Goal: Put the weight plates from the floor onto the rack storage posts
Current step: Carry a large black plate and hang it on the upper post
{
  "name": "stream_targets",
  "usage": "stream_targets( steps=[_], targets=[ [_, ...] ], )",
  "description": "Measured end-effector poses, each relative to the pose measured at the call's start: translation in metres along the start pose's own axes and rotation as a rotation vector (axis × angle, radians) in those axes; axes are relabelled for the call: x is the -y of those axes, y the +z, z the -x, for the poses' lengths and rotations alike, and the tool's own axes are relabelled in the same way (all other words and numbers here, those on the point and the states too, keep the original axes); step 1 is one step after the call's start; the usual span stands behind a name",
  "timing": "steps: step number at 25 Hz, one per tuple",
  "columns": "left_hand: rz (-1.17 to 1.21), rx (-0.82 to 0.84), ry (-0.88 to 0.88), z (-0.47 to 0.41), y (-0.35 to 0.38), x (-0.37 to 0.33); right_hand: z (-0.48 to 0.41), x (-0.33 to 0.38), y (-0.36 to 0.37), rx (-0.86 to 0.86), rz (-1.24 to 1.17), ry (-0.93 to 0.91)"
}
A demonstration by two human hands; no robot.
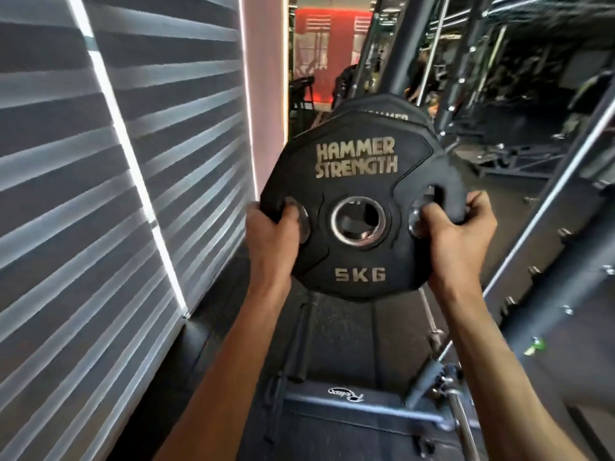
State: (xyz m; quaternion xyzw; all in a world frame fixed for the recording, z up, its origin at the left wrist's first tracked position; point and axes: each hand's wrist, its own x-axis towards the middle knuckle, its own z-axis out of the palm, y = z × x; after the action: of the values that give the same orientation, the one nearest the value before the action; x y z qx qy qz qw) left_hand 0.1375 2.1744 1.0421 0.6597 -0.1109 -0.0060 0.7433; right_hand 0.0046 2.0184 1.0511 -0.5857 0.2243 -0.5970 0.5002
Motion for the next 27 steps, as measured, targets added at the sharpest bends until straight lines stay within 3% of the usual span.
stream_targets(
  steps=[3, 8, 14, 22, 27],
  targets=[
    [0.019, 0.124, 0.026, -0.004, 0.015, -0.005, -0.006, 0.004, -0.010, -0.079, 0.015, -0.011],
    [-0.009, 0.183, 0.090, -0.014, 0.028, -0.005, -0.011, -0.013, -0.014, -0.147, 0.024, 0.048],
    [-0.054, 0.274, 0.200, -0.033, 0.036, 0.000, -0.025, -0.033, -0.002, -0.099, 0.048, 0.027],
    [-0.290, 0.378, 0.383, -0.100, 0.073, -0.013, -0.049, -0.079, 0.021, -0.013, 0.043, 0.305],
    [-0.320, 0.398, 0.374, -0.119, 0.086, -0.016, -0.069, -0.093, 0.033, 0.010, 0.078, 0.355]
  ],
)
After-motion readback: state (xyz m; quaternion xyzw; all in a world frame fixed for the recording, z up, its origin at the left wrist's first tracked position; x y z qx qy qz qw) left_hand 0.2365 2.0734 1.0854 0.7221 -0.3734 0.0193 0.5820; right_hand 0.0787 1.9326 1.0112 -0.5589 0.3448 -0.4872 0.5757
